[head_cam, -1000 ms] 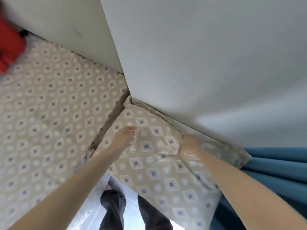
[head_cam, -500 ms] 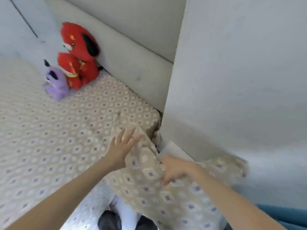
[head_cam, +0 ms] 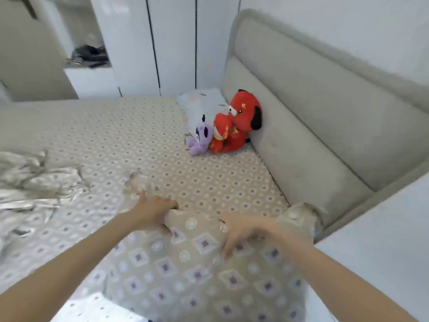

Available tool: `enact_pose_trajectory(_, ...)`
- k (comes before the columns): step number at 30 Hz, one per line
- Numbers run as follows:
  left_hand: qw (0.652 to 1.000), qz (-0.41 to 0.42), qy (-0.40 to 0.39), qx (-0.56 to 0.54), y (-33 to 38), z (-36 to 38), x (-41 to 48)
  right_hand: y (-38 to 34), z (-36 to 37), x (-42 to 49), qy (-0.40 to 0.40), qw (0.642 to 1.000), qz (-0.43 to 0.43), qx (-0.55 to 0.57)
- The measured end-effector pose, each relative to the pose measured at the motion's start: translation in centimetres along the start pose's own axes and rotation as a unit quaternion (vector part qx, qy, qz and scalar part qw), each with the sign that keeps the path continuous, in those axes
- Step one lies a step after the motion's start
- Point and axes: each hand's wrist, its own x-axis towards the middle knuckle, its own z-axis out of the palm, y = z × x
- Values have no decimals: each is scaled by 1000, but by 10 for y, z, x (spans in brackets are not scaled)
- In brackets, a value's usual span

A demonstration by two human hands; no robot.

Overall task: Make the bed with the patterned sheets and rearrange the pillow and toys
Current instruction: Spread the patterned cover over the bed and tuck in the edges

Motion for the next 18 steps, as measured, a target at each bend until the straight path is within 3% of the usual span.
enact_pose_trajectory(3,999,-15,36,-14,-59,-18,1,-36,-38,53,-6,999,14,-37)
enact_pose_trajectory(5,992,-42,104,-56,-92,-28,12,-51,-69,92,25,997,35,-58)
enact_pose_trajectory(7,958,-105,211,-166,-136,-36,31,-64,-100,142,146,983,55,-100)
enact_pose_trajectory(9,920,-156,275,-231,-166,-35,46,-70,-117,178,275,941,54,-190)
enact_pose_trajectory(12,938,-158,221,-216,-208,-15,66,-77,-119,225,334,916,49,-218)
enact_pose_trajectory(14,954,-159,169,-192,-228,5,76,-76,-107,255,284,925,62,-246)
enact_pose_trajectory(18,952,-188,103,-216,-250,32,91,-71,-81,294,178,963,114,-166)
